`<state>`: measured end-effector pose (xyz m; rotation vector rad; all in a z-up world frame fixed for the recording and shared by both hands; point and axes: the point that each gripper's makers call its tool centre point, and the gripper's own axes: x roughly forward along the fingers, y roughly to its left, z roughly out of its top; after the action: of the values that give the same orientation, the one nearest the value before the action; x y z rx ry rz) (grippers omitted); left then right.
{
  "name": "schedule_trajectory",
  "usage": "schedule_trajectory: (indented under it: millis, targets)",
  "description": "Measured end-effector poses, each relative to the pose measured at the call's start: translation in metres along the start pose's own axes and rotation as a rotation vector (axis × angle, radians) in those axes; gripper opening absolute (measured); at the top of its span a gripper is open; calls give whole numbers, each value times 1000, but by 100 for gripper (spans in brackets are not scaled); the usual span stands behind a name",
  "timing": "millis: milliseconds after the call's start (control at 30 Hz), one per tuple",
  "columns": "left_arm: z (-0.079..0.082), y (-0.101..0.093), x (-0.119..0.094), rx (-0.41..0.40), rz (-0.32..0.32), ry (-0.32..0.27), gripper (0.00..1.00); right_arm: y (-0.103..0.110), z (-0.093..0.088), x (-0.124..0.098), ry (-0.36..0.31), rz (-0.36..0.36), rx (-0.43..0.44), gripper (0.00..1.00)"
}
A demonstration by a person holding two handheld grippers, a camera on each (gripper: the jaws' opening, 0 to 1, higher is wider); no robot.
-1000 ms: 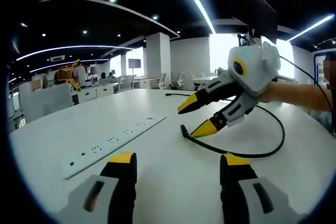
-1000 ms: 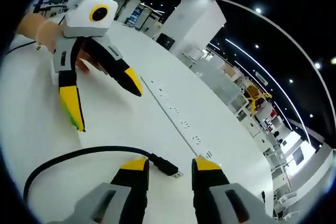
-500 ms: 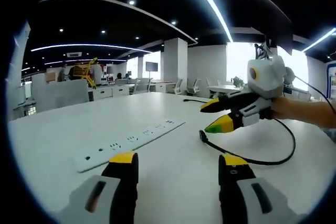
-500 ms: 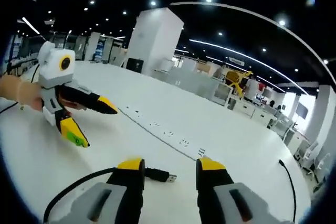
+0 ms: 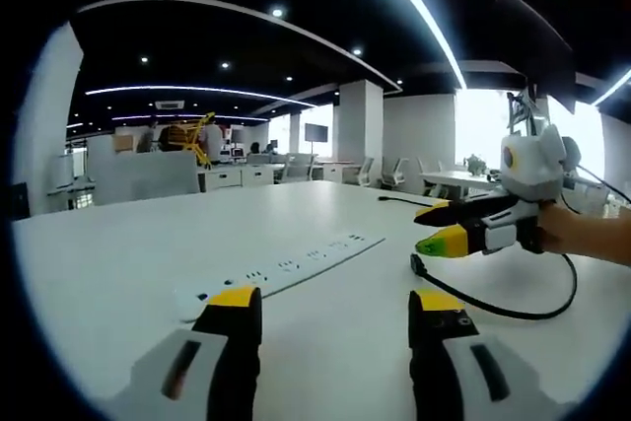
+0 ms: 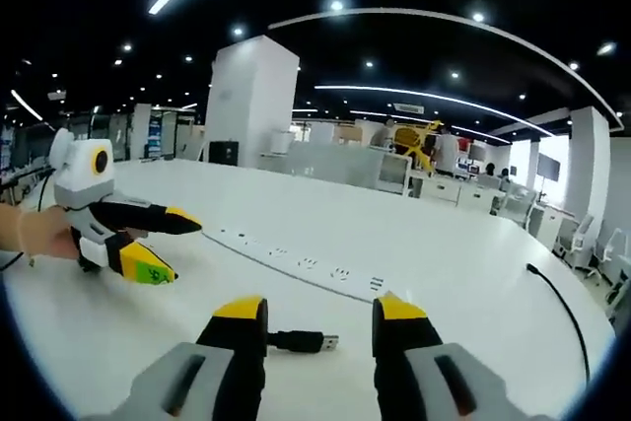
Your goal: Locate the USB plug end of the data cable currently connected to the USB port on the desk. Grip the plug, withdraw it from the port, and place it onto the desktop.
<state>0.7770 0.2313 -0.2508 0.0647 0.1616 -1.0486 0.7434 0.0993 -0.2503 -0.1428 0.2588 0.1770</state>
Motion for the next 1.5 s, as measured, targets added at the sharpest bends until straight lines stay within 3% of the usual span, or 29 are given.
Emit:
schedule_trajectory:
  millis: [433, 867, 1167, 1500]
  targets:
    - [4, 5, -14, -16, 59, -25, 57, -9, 8, -2, -37, -98, 106, 45]
    - [5, -2, -43, 0, 88, -25, 56, 10, 4, -21, -49, -117, 131, 45]
    - [18, -14, -81, 13, 120, -72, 56, 30, 15, -51, -87, -137, 122, 45]
    - [33, -44, -129, 87, 98, -123, 57, 59, 25, -100, -151, -132, 124, 44]
